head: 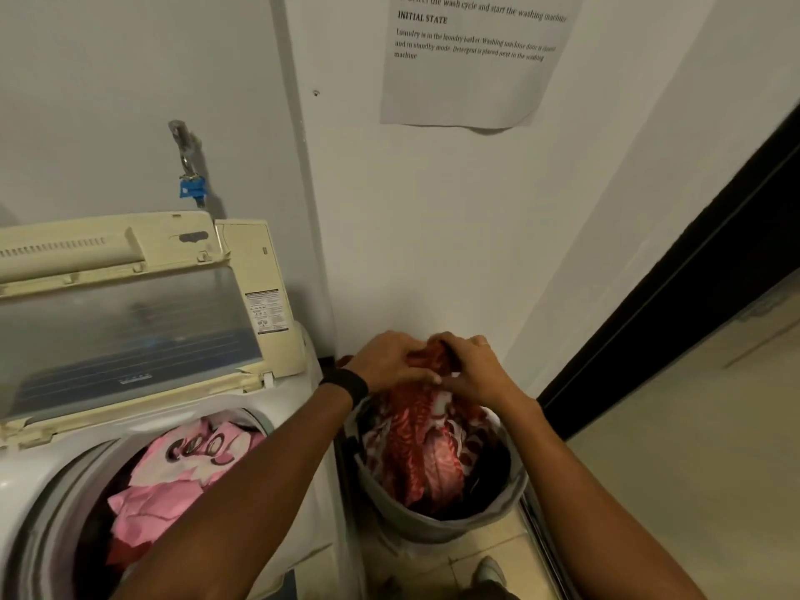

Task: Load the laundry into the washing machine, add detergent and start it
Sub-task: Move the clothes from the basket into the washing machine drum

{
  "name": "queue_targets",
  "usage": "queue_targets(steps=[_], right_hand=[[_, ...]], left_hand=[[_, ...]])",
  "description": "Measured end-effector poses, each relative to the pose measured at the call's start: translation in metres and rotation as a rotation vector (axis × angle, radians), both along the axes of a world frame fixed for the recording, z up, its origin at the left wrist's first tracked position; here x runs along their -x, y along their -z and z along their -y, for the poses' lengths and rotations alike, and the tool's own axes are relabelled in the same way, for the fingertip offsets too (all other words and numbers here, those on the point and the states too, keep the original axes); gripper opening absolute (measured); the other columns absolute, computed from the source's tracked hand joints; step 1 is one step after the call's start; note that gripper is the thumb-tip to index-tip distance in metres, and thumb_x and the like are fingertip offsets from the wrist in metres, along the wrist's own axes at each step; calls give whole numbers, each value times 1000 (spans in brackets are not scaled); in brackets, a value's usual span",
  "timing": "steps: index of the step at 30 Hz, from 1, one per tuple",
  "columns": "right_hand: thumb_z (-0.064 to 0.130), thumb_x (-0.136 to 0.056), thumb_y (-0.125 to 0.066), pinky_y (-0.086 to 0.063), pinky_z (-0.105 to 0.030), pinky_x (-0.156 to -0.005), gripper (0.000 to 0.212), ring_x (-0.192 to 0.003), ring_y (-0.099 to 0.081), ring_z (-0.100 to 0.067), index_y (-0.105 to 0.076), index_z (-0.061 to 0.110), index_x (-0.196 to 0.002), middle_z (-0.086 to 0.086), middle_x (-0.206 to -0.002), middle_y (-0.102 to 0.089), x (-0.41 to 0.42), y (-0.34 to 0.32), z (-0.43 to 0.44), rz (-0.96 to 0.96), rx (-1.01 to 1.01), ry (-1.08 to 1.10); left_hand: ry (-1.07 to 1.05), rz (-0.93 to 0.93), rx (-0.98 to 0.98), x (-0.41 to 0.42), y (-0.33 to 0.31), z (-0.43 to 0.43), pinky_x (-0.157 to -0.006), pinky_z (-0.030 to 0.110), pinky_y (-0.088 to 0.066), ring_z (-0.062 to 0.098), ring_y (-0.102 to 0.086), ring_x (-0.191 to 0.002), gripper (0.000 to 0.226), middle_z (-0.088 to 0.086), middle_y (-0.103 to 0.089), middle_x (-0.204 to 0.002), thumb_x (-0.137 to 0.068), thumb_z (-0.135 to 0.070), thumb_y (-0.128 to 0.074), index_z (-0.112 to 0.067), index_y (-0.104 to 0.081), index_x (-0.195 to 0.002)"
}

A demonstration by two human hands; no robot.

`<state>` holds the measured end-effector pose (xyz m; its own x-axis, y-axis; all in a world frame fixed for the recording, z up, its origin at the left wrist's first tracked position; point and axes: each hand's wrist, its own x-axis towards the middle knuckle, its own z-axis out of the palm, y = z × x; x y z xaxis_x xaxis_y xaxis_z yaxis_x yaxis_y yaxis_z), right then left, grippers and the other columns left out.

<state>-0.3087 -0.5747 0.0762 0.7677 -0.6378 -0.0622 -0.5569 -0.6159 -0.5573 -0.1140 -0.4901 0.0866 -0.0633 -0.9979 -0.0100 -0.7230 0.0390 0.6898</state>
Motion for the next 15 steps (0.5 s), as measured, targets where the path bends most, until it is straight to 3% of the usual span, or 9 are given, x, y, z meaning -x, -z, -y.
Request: queue_targets(steps=[2,4,9,13,15], right_hand=[[64,-76,-66,-42,-30,-74,30,-85,-54,-15,-54,41,-91,17,-85,-53,1,-7,6,59,52,9],[59,-80,-70,-43,-32,-65,30,-74,-55,-7,-50,36,-76,13,-78,-56,6,-16,15,109,28,84],[54,-93,-66,-39,-29,-60,26,-73,-58,-8,-52,33,-86,14,-78,-60,10,-28,17,71,116,224],[46,-89,-69,-37,-29,-57,23,-70,-59,-13,-53,31,-82,11,-75,-62,15,-35,18,121,161,355],[44,-81,-71,-40,-30,-57,25,-67,-59,-11,-51,30,-78,10,-72,-62,17,-37,22,141,60,326]], left_hand=[[-1,-40,-28,-12,-5,-5,-69,24,-48,6,-63,-73,33,-9,-71,-81,-79,-56,-82,-32,-70,-96],[-37,-64,-95,-27,-5,-14,-76,27,-57,9,-70,-86,47,-7,-75,-97,-76,-52,-86,-32,-64,-112],[-133,11,-112,-59,0,-21,-82,44,-57,16,-70,-84,27,-3,-74,-90,-80,-41,-83,-22,-73,-97],[-191,-19,-136,-67,-4,-27,-76,40,-54,19,-67,-77,19,-1,-71,-80,-83,-38,-75,-20,-72,-85],[-296,-71,-107,-68,-2,-28,-72,35,-50,17,-64,-71,20,-3,-68,-74,-85,-38,-76,-21,-69,-77]])
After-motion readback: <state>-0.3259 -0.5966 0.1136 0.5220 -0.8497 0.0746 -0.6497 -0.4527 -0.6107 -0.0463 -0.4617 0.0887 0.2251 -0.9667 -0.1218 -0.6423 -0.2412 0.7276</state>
